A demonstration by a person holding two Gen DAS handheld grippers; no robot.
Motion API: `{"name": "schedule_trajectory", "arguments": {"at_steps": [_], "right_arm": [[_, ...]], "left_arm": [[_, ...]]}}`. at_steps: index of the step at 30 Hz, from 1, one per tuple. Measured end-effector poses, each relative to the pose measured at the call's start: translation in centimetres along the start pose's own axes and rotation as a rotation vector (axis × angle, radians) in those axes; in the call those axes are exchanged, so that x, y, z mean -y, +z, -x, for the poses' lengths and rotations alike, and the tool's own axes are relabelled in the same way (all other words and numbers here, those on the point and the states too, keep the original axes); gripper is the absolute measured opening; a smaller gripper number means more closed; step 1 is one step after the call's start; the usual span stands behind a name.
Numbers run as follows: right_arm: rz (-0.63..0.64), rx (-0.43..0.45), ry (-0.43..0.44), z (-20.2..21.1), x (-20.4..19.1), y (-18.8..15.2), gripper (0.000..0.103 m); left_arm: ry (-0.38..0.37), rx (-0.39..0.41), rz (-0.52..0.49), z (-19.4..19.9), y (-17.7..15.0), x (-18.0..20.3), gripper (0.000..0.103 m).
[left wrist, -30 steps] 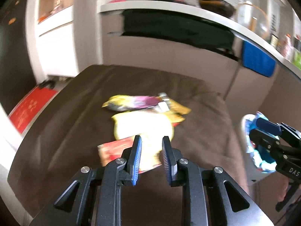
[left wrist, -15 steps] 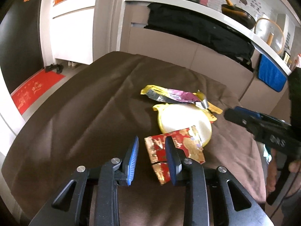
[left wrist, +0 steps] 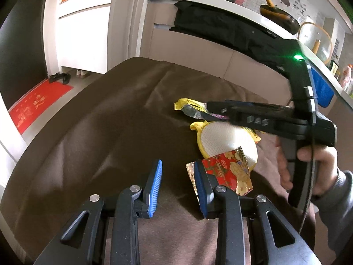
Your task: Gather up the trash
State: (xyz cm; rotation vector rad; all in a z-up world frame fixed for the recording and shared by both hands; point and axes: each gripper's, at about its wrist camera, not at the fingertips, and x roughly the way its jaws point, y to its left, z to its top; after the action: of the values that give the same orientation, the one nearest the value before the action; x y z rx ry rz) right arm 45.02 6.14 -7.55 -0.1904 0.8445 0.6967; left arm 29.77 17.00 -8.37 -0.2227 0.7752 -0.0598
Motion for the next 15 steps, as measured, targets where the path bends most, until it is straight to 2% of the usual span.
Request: {"name": "schedule_trajectory", "arguments": {"at_steps": [4, 7, 10, 11, 12, 15], "right_arm": [[0.102, -0.052, -0.039, -1.9, -1.8, 0.3, 0.041], [0.125, -0.118, -0.094, -4.0, -2.1, 0.6, 0.029], [0.14, -0.114, -0.101, -4.6, -2.2, 0.9, 0.025], [0.134, -0.114, -0.109, -4.5, -2.0, 0.9, 0.017], [0.124, -0.115, -0.121, -4.3, -1.6, 0.9, 0.003], [0.1, -0.086, -0.157, -3.0, -0.7, 0.5, 0.002]], "left_arm": [[0.007, 0.007, -0.002, 0.1, 0.1, -0.1, 0.032], [0.016, 0.008, -0.004, -0.2, 0.3, -0.2, 0.032], [0.008, 0.002, 0.002, -0.4, 0.5, -0.2, 0.032], [0.007, 0.002, 0.002, -0.5, 0.6, -0.2, 0.032], [0.008, 0.003, 0.0, -0.5, 0.5, -0.2, 0.032], [0.001, -0.002, -0.002, -0.6, 0.5, -0.2, 0.032]]}}
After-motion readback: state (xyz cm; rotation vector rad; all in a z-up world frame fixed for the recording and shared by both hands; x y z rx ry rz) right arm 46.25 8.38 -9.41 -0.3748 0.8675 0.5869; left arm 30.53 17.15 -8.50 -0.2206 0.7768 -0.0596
